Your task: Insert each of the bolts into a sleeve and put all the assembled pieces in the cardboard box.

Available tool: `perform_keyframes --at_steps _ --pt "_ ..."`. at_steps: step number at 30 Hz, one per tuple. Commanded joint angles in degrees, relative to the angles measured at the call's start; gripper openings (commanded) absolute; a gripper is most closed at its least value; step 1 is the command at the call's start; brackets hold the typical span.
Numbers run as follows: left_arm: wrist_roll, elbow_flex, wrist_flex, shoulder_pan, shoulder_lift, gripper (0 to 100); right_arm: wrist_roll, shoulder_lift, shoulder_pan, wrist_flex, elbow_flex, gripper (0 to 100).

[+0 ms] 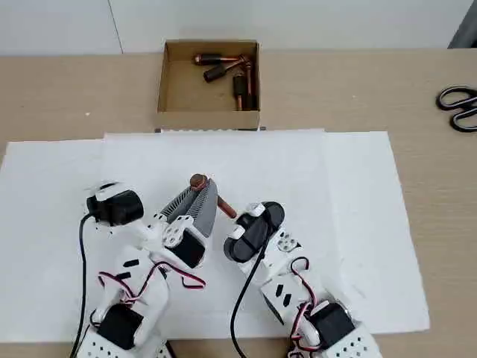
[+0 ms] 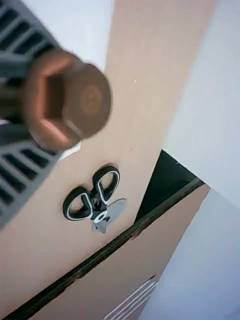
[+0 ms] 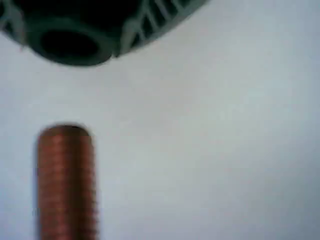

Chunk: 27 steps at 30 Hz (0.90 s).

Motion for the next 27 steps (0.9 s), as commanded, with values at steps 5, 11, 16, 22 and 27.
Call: perform_keyframes --at_steps 5,11,16,22,27 --pt "-0.7 1.2 -0.1 0.7 -1.0 0 0.0 -0.9 -0.3 -5.9 0.3 0.4" --pt "-0.7 2.6 -0.3 0.7 -1.0 0 0.0 -0.9 -0.6 -6.0 -1.1 0.4" --pt "-0.5 2.5 -0.4 1.4 -1.1 0 0.1 -0.8 -4.3 -5.8 -1.6 0.4" --pt "-0.6 2.5 0.0 2.5 -1.0 0 0.1 -0.8 -4.7 -5.9 -1.5 0.4" --pt "-0.6 2.6 1.2 3.0 -1.0 0 0.1 -0.8 -4.7 -5.9 -1.6 0.4"
